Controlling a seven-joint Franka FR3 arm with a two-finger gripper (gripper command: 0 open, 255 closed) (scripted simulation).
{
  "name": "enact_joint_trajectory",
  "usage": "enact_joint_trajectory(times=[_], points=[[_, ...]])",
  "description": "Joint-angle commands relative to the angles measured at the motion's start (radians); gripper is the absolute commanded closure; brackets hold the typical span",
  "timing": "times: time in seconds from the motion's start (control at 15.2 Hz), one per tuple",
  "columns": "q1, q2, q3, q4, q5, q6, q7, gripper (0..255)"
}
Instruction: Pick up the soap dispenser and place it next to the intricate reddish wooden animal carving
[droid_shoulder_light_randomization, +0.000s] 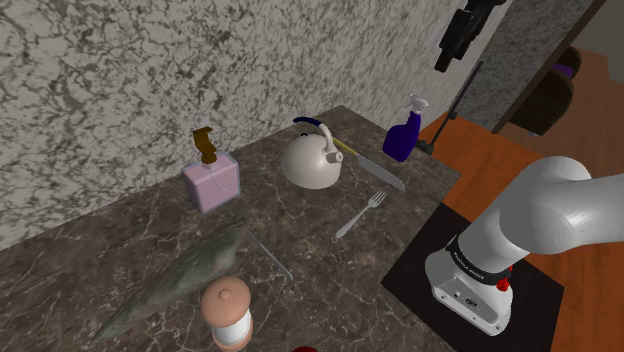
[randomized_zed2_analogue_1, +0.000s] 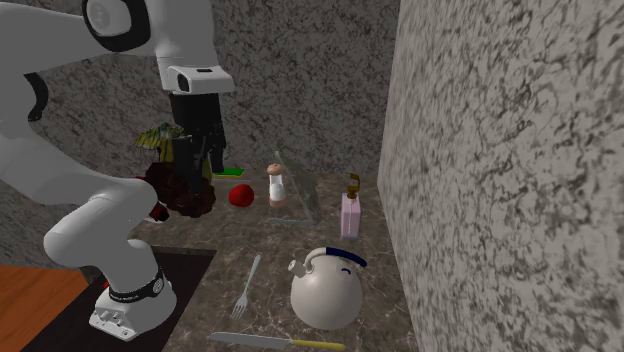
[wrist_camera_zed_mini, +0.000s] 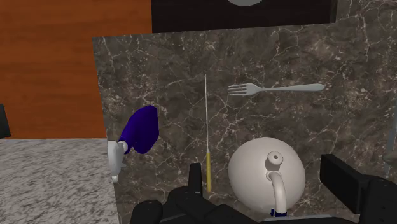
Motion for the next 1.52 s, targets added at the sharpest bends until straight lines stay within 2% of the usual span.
enact_joint_trajectory(times=[0.0, 0.73, 1.45], points=[[0.0, 0.0, 0.0, 0.0, 0.0, 0.0, 0.0, 0], [0.072, 0.142, 0.109, -0.124, 0.162, 0.324, 0.139, 0], [0.137, 0.414, 0.228, -0.096, 0.274, 0.652, 0.246, 0]])
